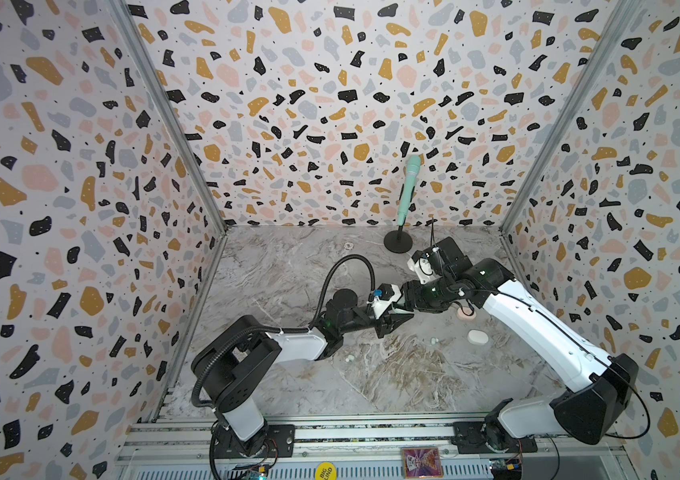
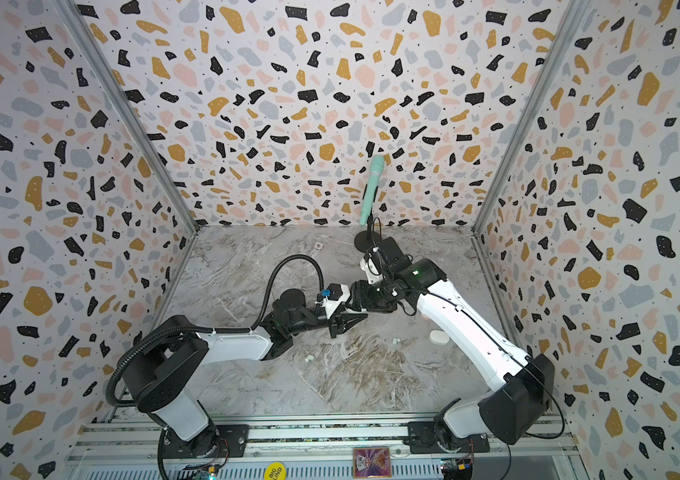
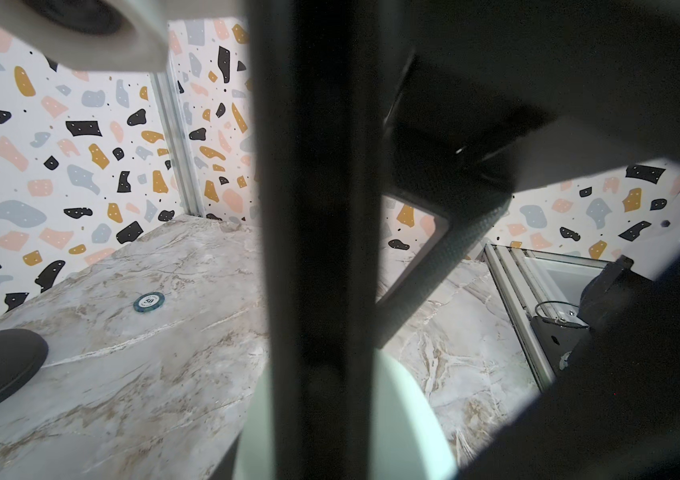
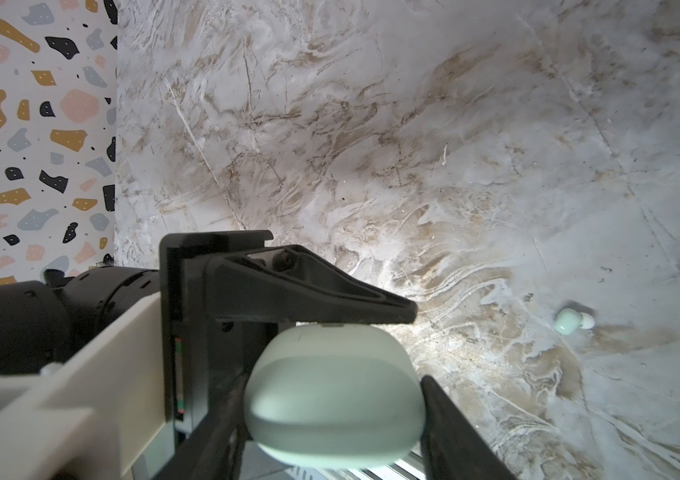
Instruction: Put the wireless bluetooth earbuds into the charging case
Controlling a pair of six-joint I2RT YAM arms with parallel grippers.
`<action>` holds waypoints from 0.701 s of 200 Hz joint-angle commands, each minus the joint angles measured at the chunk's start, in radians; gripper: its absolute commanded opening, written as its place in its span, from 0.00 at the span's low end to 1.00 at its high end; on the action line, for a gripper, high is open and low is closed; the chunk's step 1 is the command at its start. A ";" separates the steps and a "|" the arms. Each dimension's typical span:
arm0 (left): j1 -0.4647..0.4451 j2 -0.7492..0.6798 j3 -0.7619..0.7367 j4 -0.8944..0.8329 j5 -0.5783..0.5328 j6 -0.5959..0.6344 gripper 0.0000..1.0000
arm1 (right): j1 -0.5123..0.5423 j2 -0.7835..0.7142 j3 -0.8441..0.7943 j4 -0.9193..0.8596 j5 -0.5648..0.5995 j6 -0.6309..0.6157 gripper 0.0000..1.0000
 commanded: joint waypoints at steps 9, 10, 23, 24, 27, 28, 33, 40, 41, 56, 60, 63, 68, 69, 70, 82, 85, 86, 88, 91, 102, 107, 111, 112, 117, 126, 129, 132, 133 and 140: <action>-0.003 -0.039 0.009 0.052 0.003 0.007 0.47 | 0.000 -0.016 0.016 -0.019 -0.016 0.002 0.56; -0.003 -0.039 0.009 0.052 0.003 0.007 0.48 | 0.000 -0.016 0.016 -0.018 -0.016 0.002 0.56; -0.002 -0.041 0.009 0.052 0.002 0.008 0.48 | -0.001 -0.017 0.018 -0.019 -0.015 0.003 0.56; -0.003 -0.041 0.009 0.052 0.002 0.009 0.48 | -0.001 -0.017 0.018 -0.019 -0.016 0.003 0.56; -0.003 -0.041 0.008 0.053 0.002 0.008 0.48 | -0.001 -0.018 0.018 -0.019 -0.014 0.003 0.56; -0.002 -0.042 0.009 0.053 0.002 0.010 0.48 | -0.001 -0.018 0.018 -0.019 -0.015 0.003 0.56; -0.003 -0.042 0.008 0.052 0.003 0.008 0.49 | -0.001 -0.017 0.018 -0.019 -0.015 0.002 0.56; -0.002 -0.042 0.007 0.051 0.003 0.009 0.49 | -0.001 -0.017 0.019 -0.021 -0.015 0.002 0.56; -0.003 -0.042 0.008 0.051 0.002 0.009 0.48 | -0.001 -0.017 0.019 -0.021 -0.015 0.002 0.56; -0.003 -0.042 0.009 0.045 0.002 0.013 0.47 | 0.000 -0.019 0.021 -0.021 -0.013 0.002 0.56; -0.003 -0.042 0.008 0.043 0.002 0.014 0.47 | -0.001 -0.020 0.021 -0.020 -0.013 0.002 0.56; -0.003 -0.042 0.009 0.043 0.005 0.013 0.47 | -0.001 -0.019 0.022 -0.020 -0.014 0.002 0.56; -0.003 -0.042 0.010 0.041 0.005 0.014 0.46 | -0.001 -0.019 0.023 -0.020 -0.015 0.002 0.56; -0.003 -0.042 0.011 0.041 0.005 0.014 0.46 | 0.000 -0.019 0.024 -0.021 -0.015 0.002 0.56; -0.003 -0.042 0.011 0.041 0.005 0.014 0.45 | -0.001 -0.020 0.024 -0.021 -0.016 0.002 0.56; -0.003 -0.041 0.012 0.037 0.008 0.015 0.44 | -0.001 -0.019 0.025 -0.020 -0.016 0.002 0.56; -0.003 -0.039 0.011 0.037 0.010 0.015 0.44 | 0.000 -0.019 0.025 -0.020 -0.017 0.002 0.56; -0.003 -0.039 0.012 0.037 0.010 0.014 0.44 | -0.001 -0.019 0.024 -0.020 -0.017 0.002 0.56; -0.003 -0.039 0.014 0.035 0.010 0.014 0.44 | -0.001 -0.019 0.024 -0.020 -0.017 0.002 0.56; -0.003 -0.039 0.014 0.035 0.011 0.015 0.44 | 0.000 -0.019 0.024 -0.021 -0.018 0.002 0.56; -0.002 -0.039 0.014 0.030 0.016 0.018 0.45 | -0.001 -0.017 0.024 -0.022 -0.021 0.002 0.56; -0.003 -0.038 0.015 0.027 0.018 0.021 0.46 | -0.002 -0.018 0.023 -0.021 -0.023 0.002 0.56; -0.005 -0.039 0.015 0.019 0.019 0.025 0.46 | -0.002 -0.018 0.025 -0.022 -0.022 0.002 0.56; -0.005 -0.039 0.016 0.019 0.018 0.026 0.46 | -0.003 -0.017 0.024 -0.022 -0.023 0.002 0.56; -0.004 -0.039 0.018 0.009 0.019 0.032 0.47 | -0.003 -0.017 0.024 -0.023 -0.025 0.002 0.56; -0.005 -0.039 0.018 -0.005 0.019 0.042 0.47 | -0.004 -0.017 0.024 -0.023 -0.030 0.001 0.56; -0.005 -0.040 0.019 -0.009 0.019 0.045 0.48 | -0.004 -0.017 0.024 -0.023 -0.030 0.001 0.56; -0.006 -0.041 0.020 -0.013 0.021 0.049 0.48 | -0.005 -0.017 0.024 -0.023 -0.031 0.001 0.56; -0.006 -0.041 0.019 -0.014 0.021 0.050 0.48 | -0.006 -0.018 0.024 -0.023 -0.032 0.001 0.56; -0.006 -0.041 0.019 -0.018 0.024 0.055 0.49 | -0.007 -0.016 0.024 -0.023 -0.033 -0.001 0.56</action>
